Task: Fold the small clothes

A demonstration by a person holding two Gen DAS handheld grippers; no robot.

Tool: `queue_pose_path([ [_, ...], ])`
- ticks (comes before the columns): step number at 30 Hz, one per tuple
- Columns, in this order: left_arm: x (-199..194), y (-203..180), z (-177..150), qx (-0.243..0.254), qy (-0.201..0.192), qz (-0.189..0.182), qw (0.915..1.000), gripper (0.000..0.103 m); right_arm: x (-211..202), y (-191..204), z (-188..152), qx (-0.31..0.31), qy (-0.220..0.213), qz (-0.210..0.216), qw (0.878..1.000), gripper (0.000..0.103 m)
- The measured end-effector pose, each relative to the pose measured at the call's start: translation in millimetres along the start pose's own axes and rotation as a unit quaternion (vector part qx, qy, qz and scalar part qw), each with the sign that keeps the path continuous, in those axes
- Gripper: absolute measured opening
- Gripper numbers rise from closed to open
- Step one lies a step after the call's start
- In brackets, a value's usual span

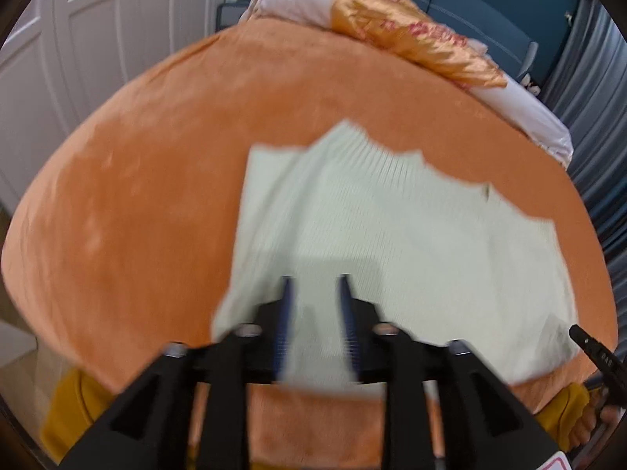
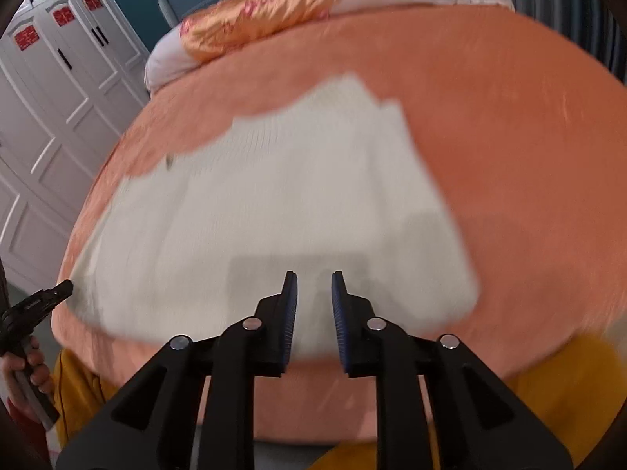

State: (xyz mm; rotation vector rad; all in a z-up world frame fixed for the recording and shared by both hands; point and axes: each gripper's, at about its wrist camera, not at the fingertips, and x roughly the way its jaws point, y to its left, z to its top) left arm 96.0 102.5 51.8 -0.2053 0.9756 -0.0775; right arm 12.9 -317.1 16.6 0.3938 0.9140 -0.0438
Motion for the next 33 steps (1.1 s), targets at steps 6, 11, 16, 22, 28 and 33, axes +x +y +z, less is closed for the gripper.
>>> queue_pose_path([
  [6, 42.7, -8.8, 72.6, -0.007, -0.014, 0.002, 0.9999, 0.065, 13.0, -31.7, 80.0, 0.064, -0.068, -0.018, 0.995, 0.057],
  [11, 105.8, -5.6, 108.1, -0.027, 0.032, -0.028, 0.9987, 0.065, 55.0, -42.6, 122.6, 0.094, -0.055, -0.02, 0.994, 0.057],
  [16, 143.2, 1.8, 111.4, -0.054, 0.064, -0.016, 0.9964, 0.062, 98.4, -48.7, 130.9, 0.094, -0.002, -0.022, 0.995, 0.062],
  [22, 131.8, 1.6, 112.6, -0.043, 0.042, -0.039, 0.9974, 0.007, 100.6, -22.1, 130.3, 0.025, -0.011, -0.016, 1.0, 0.009],
  [28, 91.5, 1.6, 112.4, -0.027, -0.016, -0.021, 0.9993, 0.006, 33.9, -13.7, 139.1, 0.022, -0.12, 0.033, 0.992, 0.009],
  [33, 143.1, 14.2, 89.5, -0.024, 0.036, 0.021, 0.9988, 0.008, 115.3, -53.8, 115.4, 0.041, 0.001, -0.039, 0.998, 0.009],
])
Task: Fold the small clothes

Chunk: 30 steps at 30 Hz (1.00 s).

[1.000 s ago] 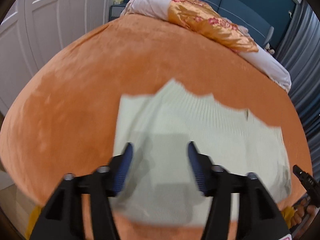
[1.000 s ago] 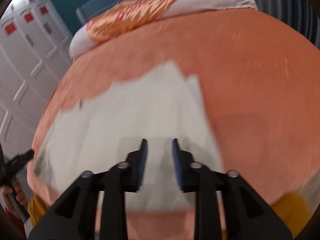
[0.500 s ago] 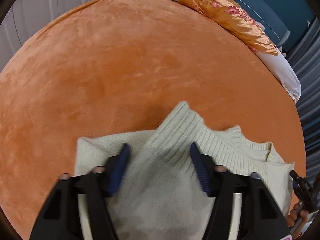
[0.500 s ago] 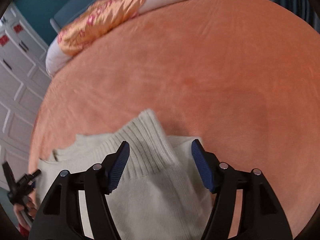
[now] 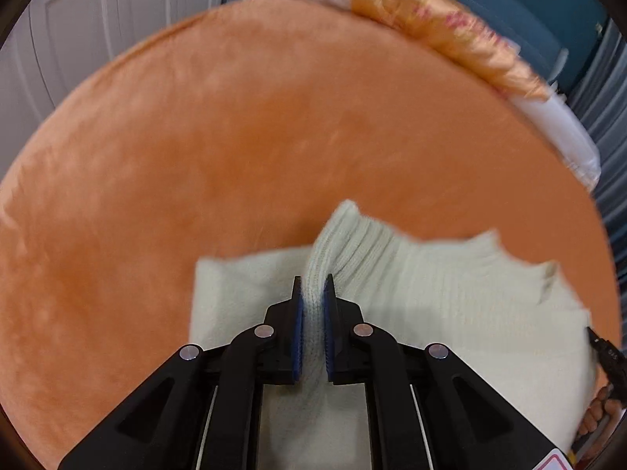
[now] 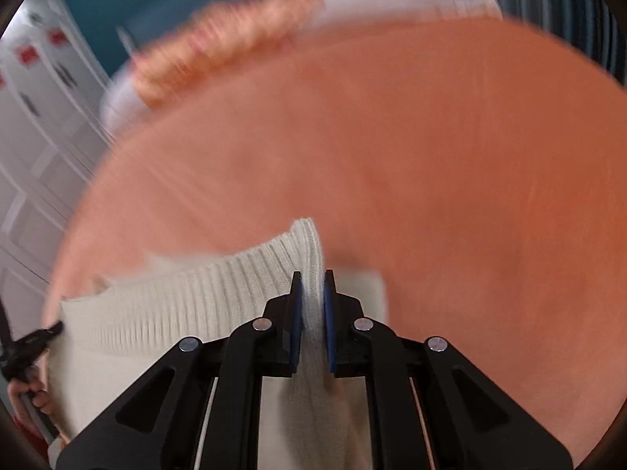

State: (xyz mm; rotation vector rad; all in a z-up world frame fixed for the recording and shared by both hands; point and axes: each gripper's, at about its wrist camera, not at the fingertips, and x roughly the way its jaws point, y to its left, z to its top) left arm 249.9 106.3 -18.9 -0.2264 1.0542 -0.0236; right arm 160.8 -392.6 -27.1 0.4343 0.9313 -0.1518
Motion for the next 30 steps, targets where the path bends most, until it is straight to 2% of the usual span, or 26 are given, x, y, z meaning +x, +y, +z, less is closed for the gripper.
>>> queue_pose_path([
  [2, -4.4, -2.9, 0.0, -0.002, -0.011, 0.009, 0.9999, 0.009, -2.4, 3.1, 0.1, -0.007, -0.005, -0.006, 1.0, 0.009],
  [3, -9.4, -4.5, 0.3, -0.004, -0.014, 0.013, 0.9998, 0.016, -7.4, 5.3, 2.2, -0.003, -0.006, -0.007, 1.0, 0.011],
  [4, -15.4, -7.4, 1.0, -0.004, -0.018, 0.022, 0.9996, 0.018, -15.3, 6.5, 3.3, 0.004, -0.009, -0.007, 1.0, 0.013],
  [6, -39.7, -12.5, -1.3, 0.005, -0.042, 0.036, 0.9985, 0.02, -45.6, 13.1, 3.6, 0.016, -0.042, -0.019, 0.999, 0.013],
  [8, -75.5, -25.0, -11.1, 0.022, -0.075, 0.022, 0.9967, 0.022, -75.0, 30.0, -1.9, 0.001, -0.071, 0.0, 0.998, 0.013],
  [10, -103.9, -41.5, -27.0, 0.037, -0.091, -0.011, 0.9951, 0.027, -97.1, 60.1, -25.5, -0.043, -0.071, 0.035, 0.996, 0.013],
  [11, -116.2, -57.1, -40.4, 0.055, -0.087, -0.038, 0.9939, 0.028, -101.2, 75.6, -37.5, -0.064, -0.061, 0.054, 0.995, 0.013],
  [13, -121.2, -86.4, -67.9, 0.09, -0.058, -0.065, 0.9921, 0.028, -103.9, 109.1, -66.4, -0.105, -0.03, 0.091, 0.99, 0.013],
  [14, -117.8, -96.0, -81.0, 0.102, -0.042, -0.07, 0.9914, 0.028, -100.4, 134.0, -91.5, -0.133, -0.001, 0.117, 0.984, 0.013],
  [16, -105.3, -110.8, -105.1, 0.123, -0.012, -0.066, 0.9902, 0.028, -93.5, 160.2, -117.9, -0.167, 0.026, 0.137, 0.976, 0.013],
  [17, -94.1, -115.0, -120.9, 0.135, 0.013, -0.053, 0.9893, 0.028, -89.9, 170.9, -136.1, -0.187, 0.037, 0.134, 0.973, 0.013],
  [18, -89.4, -115.3, -127.3, 0.138, 0.022, -0.047, 0.989, 0.028, -86.6, 173.7, -147.0, -0.196, 0.048, 0.132, 0.971, 0.013],
  [20, -88.3, -104.8, -140.1, 0.138, 0.019, -0.036, 0.9896, 0.029, -82.0, 162.8, -157.7, -0.191, 0.059, 0.119, 0.972, 0.009],
  [22, -94.2, -90.9, -144.9, 0.131, 0.02, -0.032, 0.9906, 0.028, -81.5, 137.7, -157.1, -0.17, 0.065, 0.084, 0.98, 0.009],
  [24, -99.6, -66.2, -147.0, 0.115, 0.024, -0.008, 0.993, 0.024, -86.0, 92.6, -154.2, -0.133, 0.063, 0.035, 0.988, 0.007],
  [25, -100.9, -52.4, -149.8, 0.107, 0.026, 0.007, 0.9939, 0.024, -89.2, 75.6, -154.0, -0.117, 0.063, 0.027, 0.991, 0.0],
  [26, -102.2, -40.6, -153.1, 0.098, 0.028, 0.015, 0.9947, 0.023, -95.6, 49.1, -153.5, -0.09, 0.064, 0.025, 0.994, 0.0],
  [28, -106.4, -16.3, -161.7, 0.068, 0.032, 0.001, 0.9972, 0.014, -108.1, 19.9, -154.6, -0.068, 0.058, 0.003, 0.996, 0.0],
  [29, -109.0, -8.9, -164.1, 0.058, 0.033, -0.004, 0.9978, 0.01, -115.9, 7.9, -157.2, -0.056, 0.056, 0.014, 0.997, 0.0],
  [30, -111.8, -4.0, -166.0, 0.05, 0.032, -0.01, 0.9982, 0.009, -120.0, 3.1, -159.0, -0.05, 0.054, -0.01, 0.997, 0.0],
])
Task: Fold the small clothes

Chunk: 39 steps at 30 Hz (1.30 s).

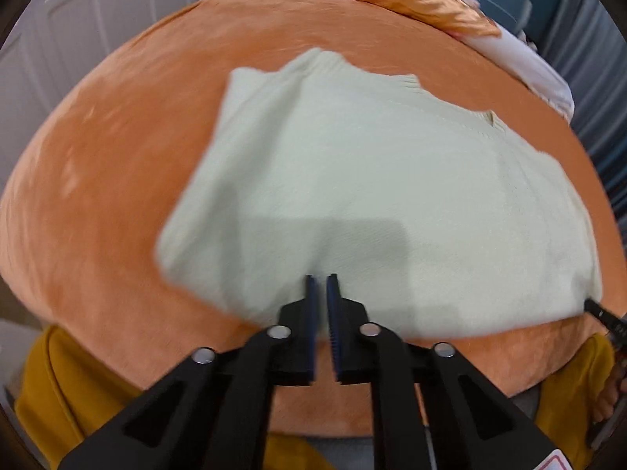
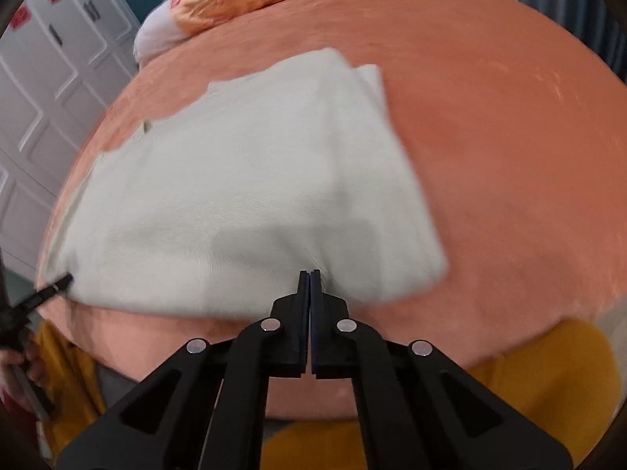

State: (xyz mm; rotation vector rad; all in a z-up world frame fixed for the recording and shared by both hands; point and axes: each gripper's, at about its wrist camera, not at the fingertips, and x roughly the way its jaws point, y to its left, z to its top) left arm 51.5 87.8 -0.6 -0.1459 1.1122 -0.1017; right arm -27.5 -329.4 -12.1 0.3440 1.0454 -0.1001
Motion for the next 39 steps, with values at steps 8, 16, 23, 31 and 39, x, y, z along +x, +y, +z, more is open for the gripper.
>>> queue_pose_path([
  [8, -46.2, 16.9, -0.5, -0.076, -0.074, 0.0, 0.9944, 0.05, -27.7, -7.1, -0.6, 0.047, -0.067, -0.035, 0.996, 0.063],
  [16, -13.8, 55.2, 3.6, -0.165, -0.022, -0.039, 0.9853, 0.048, 18.6, -12.9, 17.4, 0.085, -0.013, 0.004, 0.996, 0.037],
  [23, -33.4, 48.7, 4.5, -0.134, -0.022, -0.033, 0.9902, 0.008, -40.7, -10.5, 20.2, 0.087, -0.074, 0.028, 0.993, 0.014],
  [31, -19.4, 67.1, -23.1, -0.137, 0.025, -0.007, 0.9902, 0.003, -8.4, -26.8, -18.6, 0.09, 0.024, -0.012, 0.996, 0.015],
  [39, -77.8, 31.9, 15.9, -0.064, -0.077, -0.003, 0.995, 0.034, -43.0, -23.0, 17.6, 0.065, -0.04, -0.032, 0.997, 0.048],
])
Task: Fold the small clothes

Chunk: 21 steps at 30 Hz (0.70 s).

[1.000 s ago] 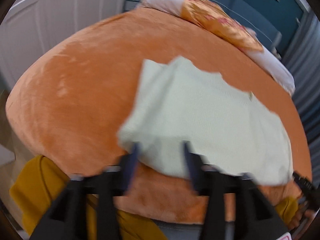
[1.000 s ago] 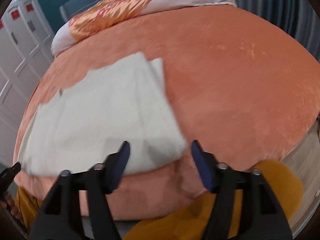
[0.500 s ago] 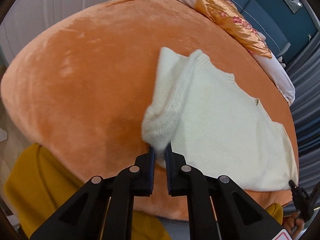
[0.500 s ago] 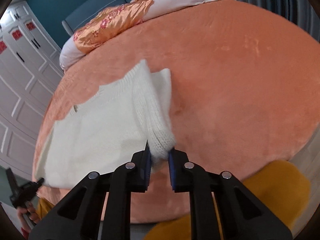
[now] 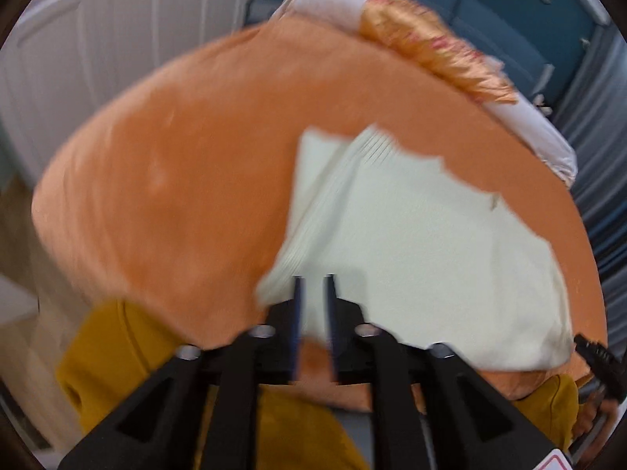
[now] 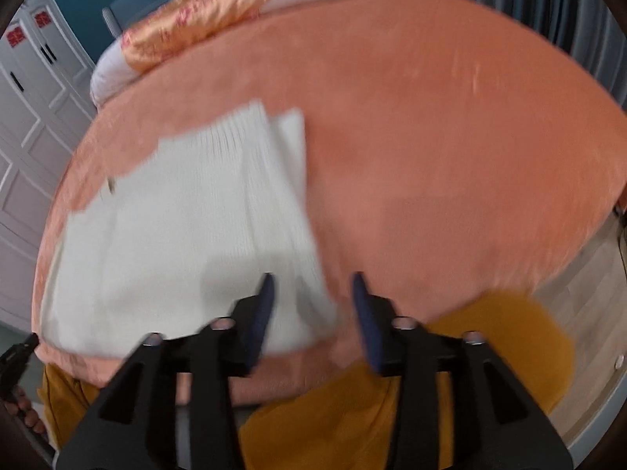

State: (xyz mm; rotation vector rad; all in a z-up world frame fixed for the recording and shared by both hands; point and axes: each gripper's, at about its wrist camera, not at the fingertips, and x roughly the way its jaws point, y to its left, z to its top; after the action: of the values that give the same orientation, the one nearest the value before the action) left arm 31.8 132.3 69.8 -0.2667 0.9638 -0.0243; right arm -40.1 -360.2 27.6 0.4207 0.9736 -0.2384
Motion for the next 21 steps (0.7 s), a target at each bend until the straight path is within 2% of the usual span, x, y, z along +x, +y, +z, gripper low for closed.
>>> queue_pose_path([
  [2, 5.2, -13.4, 23.6, 0.005, -0.022, -0.013, 0.9997, 0.055, 1.6, -0.1, 22.0, 0.005, -0.017, 0.012, 1.0, 0.049],
  [4, 22.8, -24.7, 44.4, 0.013, -0.024, -0.022, 0.9994, 0.057, 10.4, 4.2, 40.4, 0.01, -0.025, 0.023, 0.999, 0.053],
  [5, 33.0, -29.7, 52.3, 0.018, -0.023, -0.018, 0.9994, 0.062, 17.2, 7.2, 52.1, 0.013, -0.033, 0.021, 0.999, 0.055],
  [7, 58.8, -40.3, 67.7, 0.019, -0.017, -0.012, 0.9996, 0.063, 30.5, 12.7, 67.6, 0.018, -0.034, 0.026, 0.999, 0.058],
  [10, 106.0, -40.4, 82.6, 0.012, 0.019, -0.006, 0.9997, 0.063, 65.5, 22.3, 90.5, 0.033, -0.024, 0.026, 0.999, 0.059],
  [11, 120.8, -37.9, 84.0, 0.006, 0.029, 0.008, 0.9995, 0.063, 75.3, 23.3, 94.1, 0.032, -0.017, 0.023, 0.999, 0.059],
  [13, 140.2, -36.6, 87.0, 0.006, 0.043, 0.017, 0.9989, 0.056, 95.7, 32.1, 99.0, 0.023, -0.002, 0.018, 1.0, 0.059],
  [14, 149.3, -35.4, 87.5, 0.008, 0.052, 0.02, 0.9984, 0.035, 102.6, 35.9, 100.4, 0.018, 0.005, 0.022, 1.0, 0.055],
  [15, 153.0, -35.2, 88.5, 0.012, 0.054, 0.019, 0.9983, 0.013, 109.7, 40.4, 101.3, 0.01, 0.012, 0.023, 1.0, 0.03],
  [16, 153.9, -34.7, 91.1, 0.015, 0.055, 0.016, 0.9983, 0.006, 113.7, 45.0, 102.3, -0.003, 0.017, 0.027, 0.999, 0.008],
  [17, 152.8, -34.2, 93.5, 0.014, 0.056, 0.015, 0.9982, 0.006, 112.0, 50.2, 104.2, -0.013, 0.015, 0.038, 0.999, 0.008],
  [19, 144.5, -33.2, 96.4, 0.016, 0.04, 0.016, 0.9989, 0.006, 87.4, 58.6, 106.9, -0.029, -0.034, 0.044, 0.998, 0.007],
  [21, 143.6, -30.6, 95.7, 0.016, 0.032, 0.023, 0.9991, 0.006, 72.9, 57.7, 109.7, -0.023, -0.06, 0.048, 0.997, 0.007],
])
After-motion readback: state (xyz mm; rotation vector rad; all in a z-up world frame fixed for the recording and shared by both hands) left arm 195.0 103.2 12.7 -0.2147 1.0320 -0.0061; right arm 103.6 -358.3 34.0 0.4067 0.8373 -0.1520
